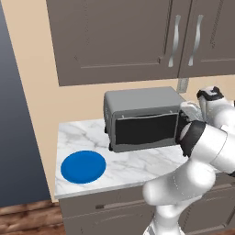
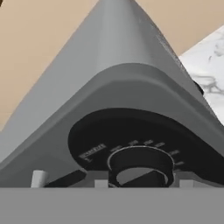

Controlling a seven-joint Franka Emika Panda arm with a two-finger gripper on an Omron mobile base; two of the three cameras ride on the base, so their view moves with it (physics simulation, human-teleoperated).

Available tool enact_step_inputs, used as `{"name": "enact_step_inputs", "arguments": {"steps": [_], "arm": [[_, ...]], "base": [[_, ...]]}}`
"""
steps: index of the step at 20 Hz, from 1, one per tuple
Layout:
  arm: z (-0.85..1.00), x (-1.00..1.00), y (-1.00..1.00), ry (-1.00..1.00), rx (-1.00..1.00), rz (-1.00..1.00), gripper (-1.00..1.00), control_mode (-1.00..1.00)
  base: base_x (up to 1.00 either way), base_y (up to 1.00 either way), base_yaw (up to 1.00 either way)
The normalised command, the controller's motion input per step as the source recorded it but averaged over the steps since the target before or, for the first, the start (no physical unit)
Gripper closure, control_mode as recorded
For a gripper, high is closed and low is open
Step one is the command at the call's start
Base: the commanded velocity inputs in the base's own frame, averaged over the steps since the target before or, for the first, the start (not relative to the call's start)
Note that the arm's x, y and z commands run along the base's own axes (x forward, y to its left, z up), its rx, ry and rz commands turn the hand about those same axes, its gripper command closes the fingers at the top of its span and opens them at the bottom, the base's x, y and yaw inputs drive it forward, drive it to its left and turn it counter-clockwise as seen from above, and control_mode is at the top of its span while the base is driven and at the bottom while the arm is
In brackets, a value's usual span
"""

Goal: Pull the toaster oven rack outwards. Pick up the baguette from the plate and place it on the toaster oven rack. Close the toaster oven door fully and set the temperature to the lowest setting.

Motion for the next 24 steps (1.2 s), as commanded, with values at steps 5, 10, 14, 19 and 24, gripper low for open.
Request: {"name": "enact_step_inputs", "arguments": {"steps": [5,10,14,19,24], "arm": [[0.04,0.19,0.02,-0.68,-0.91,0.02,1.00,-1.00],[0.10,0.38,0.14,-0.57,-0.96,0.05,1.00,-1.00],[0.08,0.37,0.12,-0.47,-1.00,0.11,1.00,-1.00],[0.02,0.31,0.39,-0.48,-1.00,0.11,1.00,-1.00],[0.00,0.10,0.62,-0.71,-0.99,0.03,1.00,-1.00]], "base": [[0.00,0.00,0.00],[0.00,0.00,0.00],[0.00,0.00,0.00],[0.00,0.00,0.00],[0.00,0.00,0.00]]}}
